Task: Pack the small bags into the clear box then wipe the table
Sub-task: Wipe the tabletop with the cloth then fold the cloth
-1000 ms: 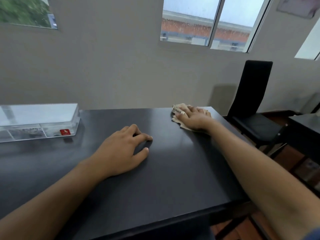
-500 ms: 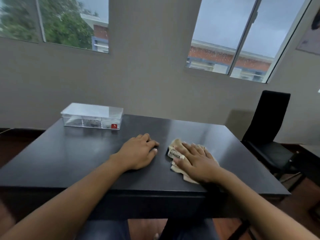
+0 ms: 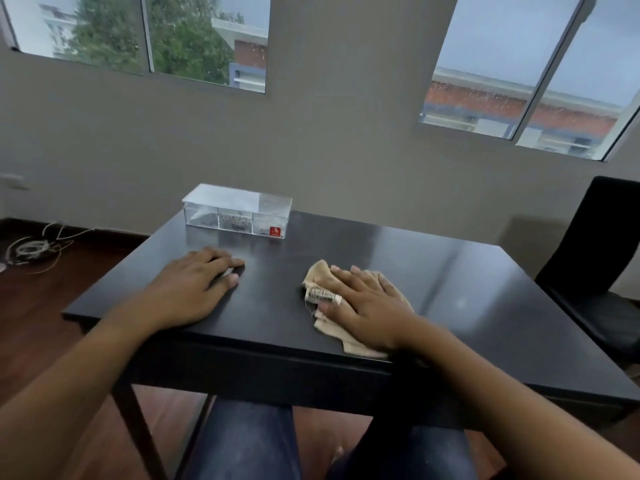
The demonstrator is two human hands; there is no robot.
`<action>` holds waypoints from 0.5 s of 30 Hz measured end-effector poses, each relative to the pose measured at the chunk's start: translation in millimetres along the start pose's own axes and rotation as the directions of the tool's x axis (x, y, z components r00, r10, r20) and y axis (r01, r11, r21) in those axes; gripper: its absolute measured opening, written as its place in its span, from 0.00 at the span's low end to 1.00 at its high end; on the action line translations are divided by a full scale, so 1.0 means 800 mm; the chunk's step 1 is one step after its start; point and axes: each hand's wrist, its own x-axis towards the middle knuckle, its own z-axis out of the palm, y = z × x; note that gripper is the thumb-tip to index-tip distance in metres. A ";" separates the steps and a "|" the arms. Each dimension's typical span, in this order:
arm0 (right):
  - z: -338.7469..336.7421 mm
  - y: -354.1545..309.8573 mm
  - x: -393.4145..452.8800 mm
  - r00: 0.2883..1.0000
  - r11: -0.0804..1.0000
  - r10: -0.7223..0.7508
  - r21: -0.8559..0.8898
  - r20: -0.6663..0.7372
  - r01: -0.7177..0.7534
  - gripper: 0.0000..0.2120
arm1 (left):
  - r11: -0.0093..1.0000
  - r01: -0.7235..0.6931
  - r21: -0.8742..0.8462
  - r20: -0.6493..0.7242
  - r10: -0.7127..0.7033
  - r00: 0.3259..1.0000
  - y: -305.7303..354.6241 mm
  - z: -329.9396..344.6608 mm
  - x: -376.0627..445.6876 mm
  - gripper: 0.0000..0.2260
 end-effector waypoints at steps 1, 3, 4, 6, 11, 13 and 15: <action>-0.001 0.002 0.019 1.000 1.000 0.009 0.000 -0.003 -0.009 0.30 | 1.000 0.009 -0.009 -0.019 -0.009 1.000 -0.003 0.004 -0.003 0.26; -0.003 0.010 0.063 0.999 0.999 0.046 0.000 -0.005 -0.046 0.32 | 1.000 0.014 -0.016 -0.049 -0.015 0.999 -0.002 0.009 -0.006 0.29; -0.003 0.014 0.085 0.997 0.997 0.071 -0.009 -0.005 -0.071 0.33 | 1.000 0.018 -0.017 -0.053 -0.019 0.998 -0.001 0.010 -0.007 0.29; -0.005 0.022 0.126 0.993 0.993 0.119 -0.025 -0.007 -0.119 0.35 | 0.999 0.029 -0.022 -0.056 -0.030 0.998 0.000 0.011 -0.008 0.27; -0.013 0.036 0.204 0.984 0.985 0.174 -0.008 0.021 -0.174 0.36 | 0.998 0.042 -0.040 -0.049 -0.044 0.998 -0.002 0.014 -0.008 0.25; -0.018 0.039 0.229 0.983 0.983 0.185 0.001 0.004 -0.185 0.35 | 0.997 0.053 -0.049 -0.047 -0.055 0.997 -0.001 0.014 -0.008 0.26; -0.025 0.040 0.250 0.982 0.982 0.191 0.017 0.001 -0.191 0.36 | 0.997 0.062 -0.045 -0.038 -0.063 0.997 0.003 0.012 -0.008 0.25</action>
